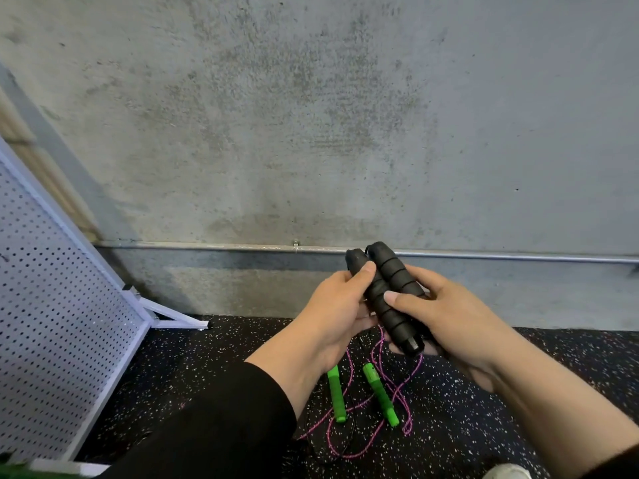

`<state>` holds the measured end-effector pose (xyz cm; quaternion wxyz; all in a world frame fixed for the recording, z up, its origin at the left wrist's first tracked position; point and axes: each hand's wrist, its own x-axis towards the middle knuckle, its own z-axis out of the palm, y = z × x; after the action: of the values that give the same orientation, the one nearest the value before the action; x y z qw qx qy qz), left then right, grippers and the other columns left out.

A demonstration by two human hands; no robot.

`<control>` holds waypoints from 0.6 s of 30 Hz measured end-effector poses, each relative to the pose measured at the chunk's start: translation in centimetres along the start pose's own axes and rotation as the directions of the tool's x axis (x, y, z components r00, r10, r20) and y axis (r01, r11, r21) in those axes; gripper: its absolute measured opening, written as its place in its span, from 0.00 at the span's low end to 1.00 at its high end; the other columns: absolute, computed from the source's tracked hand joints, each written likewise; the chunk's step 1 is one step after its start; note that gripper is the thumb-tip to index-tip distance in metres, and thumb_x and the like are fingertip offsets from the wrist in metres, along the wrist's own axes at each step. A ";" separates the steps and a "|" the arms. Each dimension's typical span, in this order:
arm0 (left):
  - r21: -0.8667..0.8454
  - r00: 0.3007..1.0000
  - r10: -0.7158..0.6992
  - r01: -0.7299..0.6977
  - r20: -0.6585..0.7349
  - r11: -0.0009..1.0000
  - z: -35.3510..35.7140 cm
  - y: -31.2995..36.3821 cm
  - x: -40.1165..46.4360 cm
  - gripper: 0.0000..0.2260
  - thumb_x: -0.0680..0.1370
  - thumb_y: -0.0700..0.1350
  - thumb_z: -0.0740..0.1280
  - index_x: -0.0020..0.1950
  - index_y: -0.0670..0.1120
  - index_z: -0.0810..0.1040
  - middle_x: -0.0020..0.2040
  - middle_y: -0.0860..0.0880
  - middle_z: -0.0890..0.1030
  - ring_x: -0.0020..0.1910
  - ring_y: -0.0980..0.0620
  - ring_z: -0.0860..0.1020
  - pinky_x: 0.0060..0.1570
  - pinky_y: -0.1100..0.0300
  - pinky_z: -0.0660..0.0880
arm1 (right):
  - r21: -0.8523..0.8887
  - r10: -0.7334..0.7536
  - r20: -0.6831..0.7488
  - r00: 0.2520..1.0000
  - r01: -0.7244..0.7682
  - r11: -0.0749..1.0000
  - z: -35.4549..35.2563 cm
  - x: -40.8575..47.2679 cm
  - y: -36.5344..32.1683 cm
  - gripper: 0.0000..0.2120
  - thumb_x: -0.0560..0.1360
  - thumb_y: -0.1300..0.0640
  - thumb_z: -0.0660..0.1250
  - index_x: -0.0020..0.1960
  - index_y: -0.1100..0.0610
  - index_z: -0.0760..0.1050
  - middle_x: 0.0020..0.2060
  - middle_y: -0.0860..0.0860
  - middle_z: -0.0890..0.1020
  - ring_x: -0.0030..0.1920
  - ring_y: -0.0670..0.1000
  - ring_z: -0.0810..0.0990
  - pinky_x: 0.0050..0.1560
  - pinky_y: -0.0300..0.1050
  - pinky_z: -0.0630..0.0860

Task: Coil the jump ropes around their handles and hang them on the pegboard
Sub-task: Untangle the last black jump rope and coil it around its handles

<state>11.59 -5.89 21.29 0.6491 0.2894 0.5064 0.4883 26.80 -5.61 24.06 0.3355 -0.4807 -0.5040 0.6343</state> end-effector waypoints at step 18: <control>-0.231 0.993 -0.004 0.031 0.114 0.972 0.5 -0.6 1.9 0.28 0.75 0.56 0.73 0.69 0.39 0.78 0.63 0.39 0.82 0.62 0.38 0.81 0.54 0.46 0.80 | -0.022 0.103 0.146 0.984 -0.100 0.995 -0.7 -0.8 -0.4 0.16 0.82 0.48 0.62 0.63 0.58 0.74 0.40 0.66 0.82 0.35 0.58 0.83 0.25 0.37 0.75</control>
<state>12.31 -4.31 20.20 0.7104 0.2341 0.4106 0.5215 27.72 -6.03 24.65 0.2612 -0.4599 -0.5068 0.6807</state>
